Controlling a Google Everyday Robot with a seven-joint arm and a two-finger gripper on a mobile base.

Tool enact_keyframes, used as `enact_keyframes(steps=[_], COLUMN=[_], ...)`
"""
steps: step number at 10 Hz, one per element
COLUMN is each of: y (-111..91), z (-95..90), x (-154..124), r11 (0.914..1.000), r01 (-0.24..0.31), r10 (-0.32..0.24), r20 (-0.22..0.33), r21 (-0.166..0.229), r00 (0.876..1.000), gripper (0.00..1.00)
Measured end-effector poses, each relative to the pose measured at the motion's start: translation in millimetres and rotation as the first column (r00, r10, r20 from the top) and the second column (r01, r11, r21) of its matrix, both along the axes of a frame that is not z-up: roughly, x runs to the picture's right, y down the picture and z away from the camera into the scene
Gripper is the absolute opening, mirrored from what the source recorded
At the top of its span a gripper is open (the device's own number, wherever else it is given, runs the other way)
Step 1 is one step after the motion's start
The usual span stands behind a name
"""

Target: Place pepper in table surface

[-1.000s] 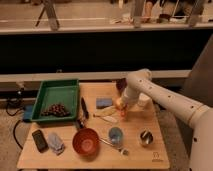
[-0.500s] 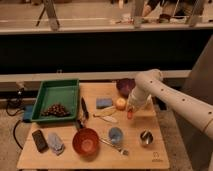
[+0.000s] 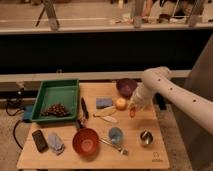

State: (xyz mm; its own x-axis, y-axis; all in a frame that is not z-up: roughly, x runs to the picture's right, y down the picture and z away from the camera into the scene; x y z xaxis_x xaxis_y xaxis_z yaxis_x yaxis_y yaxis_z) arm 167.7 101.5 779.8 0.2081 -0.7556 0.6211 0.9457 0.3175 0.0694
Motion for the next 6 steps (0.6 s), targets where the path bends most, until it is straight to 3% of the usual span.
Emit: enact_keyframes(steps=[3,6], y=[-11,-7], z=[-18.8,-16.8], x=[6,1], r11=[0.9993,0.999], r01=[-0.017,-0.024], r10=[0.016,0.022], r20=[0.024,0.051], r21=[0.034,0.038], r00=[1.0,0.998], gripper=[0.0,0.0])
